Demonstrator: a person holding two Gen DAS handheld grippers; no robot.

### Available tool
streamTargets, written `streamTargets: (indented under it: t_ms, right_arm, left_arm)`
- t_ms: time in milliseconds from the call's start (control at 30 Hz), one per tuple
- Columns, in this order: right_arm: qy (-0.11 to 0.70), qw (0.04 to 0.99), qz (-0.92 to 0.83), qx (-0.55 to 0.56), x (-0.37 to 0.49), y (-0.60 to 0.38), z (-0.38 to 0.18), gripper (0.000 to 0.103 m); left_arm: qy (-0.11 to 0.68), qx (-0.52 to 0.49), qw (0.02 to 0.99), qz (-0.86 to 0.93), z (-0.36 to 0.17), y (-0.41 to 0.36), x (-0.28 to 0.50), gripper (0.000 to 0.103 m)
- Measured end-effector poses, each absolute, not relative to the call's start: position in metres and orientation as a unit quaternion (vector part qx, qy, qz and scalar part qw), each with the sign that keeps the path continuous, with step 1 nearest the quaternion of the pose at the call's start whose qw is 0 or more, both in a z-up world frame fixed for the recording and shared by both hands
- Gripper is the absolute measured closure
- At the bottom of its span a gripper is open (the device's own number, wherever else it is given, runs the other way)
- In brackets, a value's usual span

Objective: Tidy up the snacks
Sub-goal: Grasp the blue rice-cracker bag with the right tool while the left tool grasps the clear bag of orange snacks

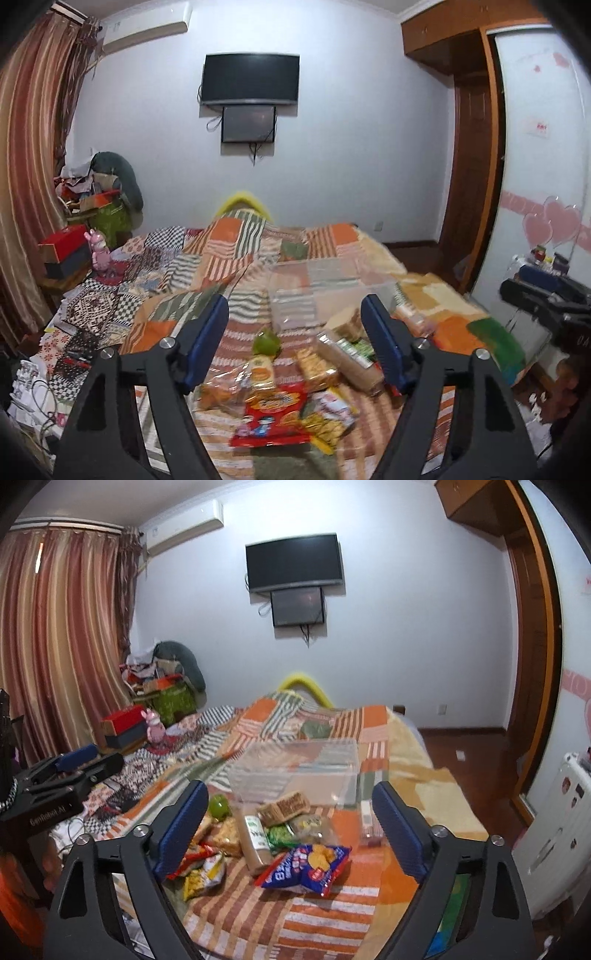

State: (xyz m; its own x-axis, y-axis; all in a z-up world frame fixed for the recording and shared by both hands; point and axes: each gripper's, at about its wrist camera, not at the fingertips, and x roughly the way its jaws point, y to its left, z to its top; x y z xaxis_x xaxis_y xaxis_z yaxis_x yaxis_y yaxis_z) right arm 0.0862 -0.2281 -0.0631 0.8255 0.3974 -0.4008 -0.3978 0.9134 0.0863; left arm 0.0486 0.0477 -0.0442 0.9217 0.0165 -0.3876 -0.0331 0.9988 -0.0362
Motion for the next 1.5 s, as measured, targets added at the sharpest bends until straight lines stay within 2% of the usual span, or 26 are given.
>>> streamTargets:
  t_ms: [133,833,900,1167,1400,1500]
  right_arm:
    - [0.246,0.949,0.199,-0.004,0.101,-0.231,-0.079,0.023]
    - [0.414,0.891,0.186,0.010,0.159,-0.225,-0.152,0.023]
    - [0.423,0.886,0.188,0.008,0.165,-0.224,-0.157,0.022]
    - [0.450,0.869,0.207,0.011,0.176,-0.215,-0.171,0.020]
    - [0.457,0.862,0.218,0.005,0.178,-0.208,-0.177,0.021]
    - [0.459,0.860,0.224,0.012,0.179,-0.210,-0.176,0.031]
  left_arm:
    - [0.228,0.000,0.973,0.026,-0.061,0.068,0.065,0.032]
    - [0.420,-0.053,0.906,0.024,-0.196,0.148,0.148,0.032]
    - [0.428,-0.061,0.902,0.026,-0.204,0.152,0.155,0.030]
    - [0.440,-0.074,0.895,0.034,-0.228,0.160,0.171,0.008]
    - [0.455,-0.067,0.888,0.019,-0.240,0.153,0.182,0.006]
    - [0.460,-0.061,0.885,0.023,-0.245,0.150,0.186,0.009]
